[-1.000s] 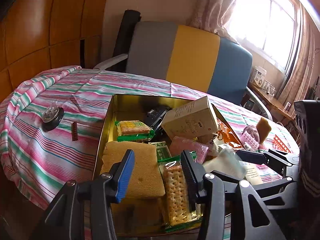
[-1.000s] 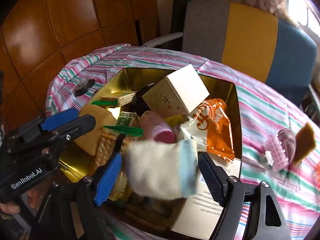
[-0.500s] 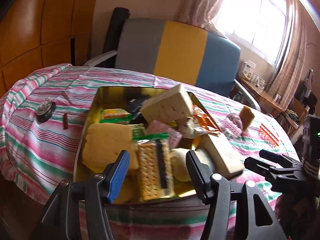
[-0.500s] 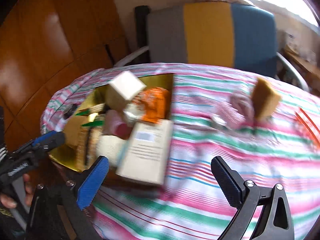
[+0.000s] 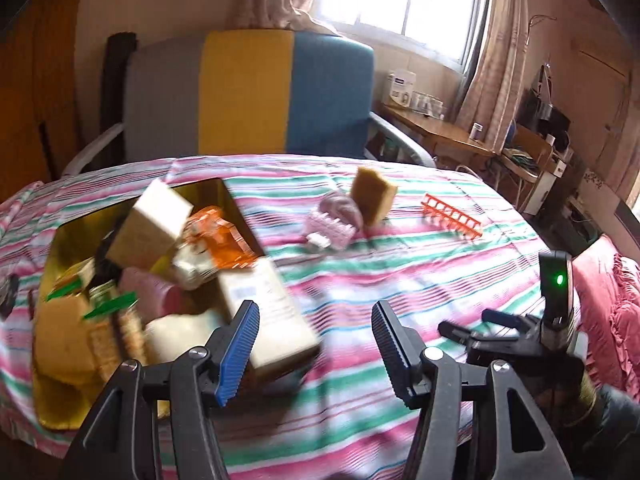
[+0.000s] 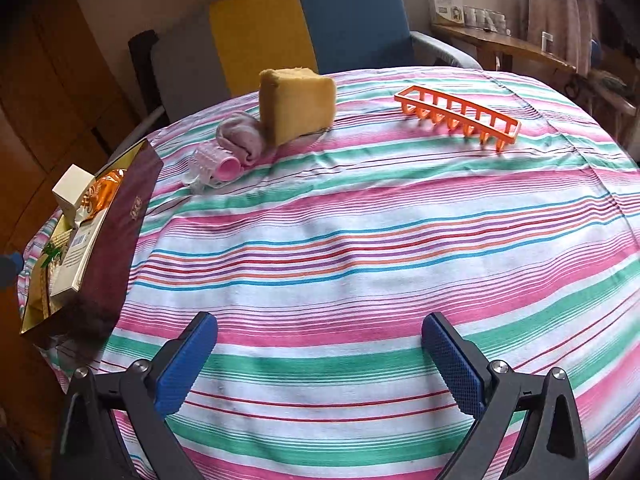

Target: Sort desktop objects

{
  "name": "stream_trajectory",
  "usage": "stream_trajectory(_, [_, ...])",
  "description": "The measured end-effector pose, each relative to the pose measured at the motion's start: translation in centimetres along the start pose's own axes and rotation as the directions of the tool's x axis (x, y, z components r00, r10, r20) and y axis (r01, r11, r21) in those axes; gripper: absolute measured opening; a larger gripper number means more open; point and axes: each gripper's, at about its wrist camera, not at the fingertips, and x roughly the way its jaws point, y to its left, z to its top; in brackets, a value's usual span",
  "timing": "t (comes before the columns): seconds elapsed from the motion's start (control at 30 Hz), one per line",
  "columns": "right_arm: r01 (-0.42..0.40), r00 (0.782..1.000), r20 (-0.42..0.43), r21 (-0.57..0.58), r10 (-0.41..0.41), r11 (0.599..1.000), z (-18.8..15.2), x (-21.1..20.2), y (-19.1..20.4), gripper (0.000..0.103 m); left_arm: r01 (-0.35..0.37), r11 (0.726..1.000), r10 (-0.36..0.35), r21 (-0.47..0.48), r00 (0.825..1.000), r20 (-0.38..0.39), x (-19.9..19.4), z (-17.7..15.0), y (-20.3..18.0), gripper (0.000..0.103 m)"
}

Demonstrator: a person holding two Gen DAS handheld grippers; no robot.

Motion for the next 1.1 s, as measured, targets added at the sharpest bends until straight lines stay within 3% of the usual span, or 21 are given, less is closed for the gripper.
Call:
stream_trajectory(0.43, [-0.002, 0.998, 0.068, -0.085, 0.008, 0.996, 0.2, 0.9, -1.4, 0.103, -0.030, 0.994, 0.016, -0.102, 0.991, -0.131, 12.0, 9.5, -1.6, 0.060])
stream_trajectory(0.73, [-0.019, 0.995, 0.096, -0.109, 0.030, 0.994, 0.3, 1.4, -1.5, 0.103, -0.049, 0.983, 0.011, -0.175, 0.977, -0.213, 20.6, 13.0, 0.0, 0.060])
stream_trajectory(0.83, [-0.033, 0.994, 0.102, -0.102, 0.044, 0.994, 0.4, 1.4, -1.8, 0.103, -0.027, 0.984, -0.020, -0.173, 0.965, -0.263, 23.2, 13.4, -0.3, 0.059])
stream_trajectory(0.97, [-0.051, 0.992, 0.111, -0.091, 0.061, 0.995, 0.5, 1.4, -2.0, 0.103, -0.072, 0.987, 0.017, -0.143, 0.937, -0.349, 25.8, 12.8, -0.6, 0.058])
stream_trajectory(1.1, [-0.063, 0.990, 0.121, -0.082, 0.073, 0.995, 0.5, 1.5, -2.2, 0.103, -0.040, 0.988, -0.023, -0.151, 0.920, -0.392, 26.1, 11.3, -0.8, 0.058])
